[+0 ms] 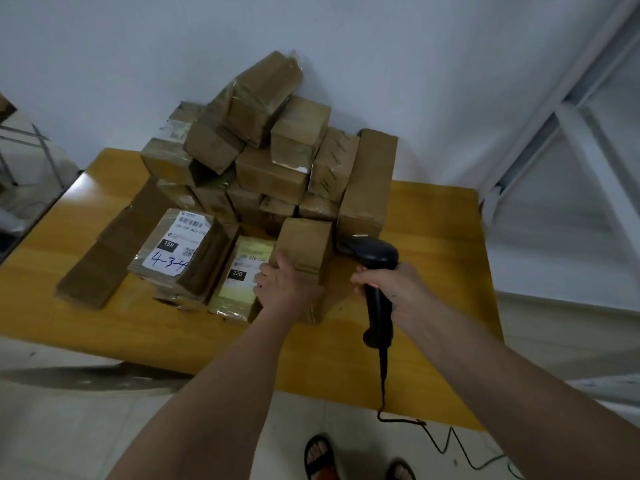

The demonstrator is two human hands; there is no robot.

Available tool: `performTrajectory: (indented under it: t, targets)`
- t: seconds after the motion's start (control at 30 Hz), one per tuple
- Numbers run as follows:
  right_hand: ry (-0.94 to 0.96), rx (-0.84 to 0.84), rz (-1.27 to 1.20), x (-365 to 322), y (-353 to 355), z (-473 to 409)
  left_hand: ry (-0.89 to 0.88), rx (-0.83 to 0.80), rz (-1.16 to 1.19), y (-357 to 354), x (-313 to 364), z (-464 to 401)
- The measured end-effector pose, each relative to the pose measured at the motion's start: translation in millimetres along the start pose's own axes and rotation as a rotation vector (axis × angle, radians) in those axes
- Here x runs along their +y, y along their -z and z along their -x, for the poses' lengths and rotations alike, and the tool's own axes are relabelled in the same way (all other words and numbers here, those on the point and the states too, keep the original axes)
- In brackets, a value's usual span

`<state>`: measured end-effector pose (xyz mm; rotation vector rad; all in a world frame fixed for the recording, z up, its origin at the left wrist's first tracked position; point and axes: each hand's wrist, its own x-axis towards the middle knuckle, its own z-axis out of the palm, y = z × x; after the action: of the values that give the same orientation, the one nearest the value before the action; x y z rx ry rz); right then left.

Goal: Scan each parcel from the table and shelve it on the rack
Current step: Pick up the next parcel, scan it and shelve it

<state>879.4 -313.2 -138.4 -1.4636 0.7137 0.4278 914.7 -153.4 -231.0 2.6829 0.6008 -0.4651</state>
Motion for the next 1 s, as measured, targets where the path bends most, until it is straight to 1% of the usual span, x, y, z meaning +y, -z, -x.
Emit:
performTrajectory:
  t: [0.07,0.1,0.23,0.27,0.33,0.47,0.53,0.57,0.63,0.7,0.77,0.83,0.9,1.0]
  targets:
    - [-0.007,0.006,-0.012,2,5,-1,0.004,-0.089,0.07,0,0,2]
    - [-0.008,0.009,-0.016,3,7,-2,0.004,-0.155,0.148,0,-2,6]
    - [-0.003,0.009,-0.026,8,22,2,0.022,-0.511,0.639,-1,-18,36]
    - [0.001,0.005,-0.025,10,27,4,0.043,-0.593,0.725,-2,-23,44]
    - [0.002,0.004,-0.021,16,35,7,0.061,-0.704,0.789,-7,-31,60]
    - [-0.024,0.026,-0.004,34,57,12,0.079,-0.795,0.826,-23,-41,77]
    - [-0.047,0.031,-0.002,43,66,14,0.121,-0.753,0.793,-32,-44,78]
    - [-0.057,0.038,-0.008,47,71,15,0.142,-0.676,0.737,-35,-43,78]
    - [-0.069,0.041,-0.019,53,77,16,0.162,-0.433,0.537,-40,-38,77]
    - [-0.075,0.035,-0.029,57,81,18,0.121,-0.223,0.308,-43,-26,85]
    - [-0.078,0.031,-0.045,60,84,20,0.034,-0.116,0.063,-52,-11,97]
    - [-0.081,0.027,-0.058,63,86,22,-0.014,-0.132,-0.108,-67,5,111]
    - [-0.081,0.021,-0.06,66,88,25,0.01,-0.208,-0.201,-83,16,121]
    - [-0.085,0.017,-0.052,70,95,27,0.099,-0.287,-0.199,-90,19,124]
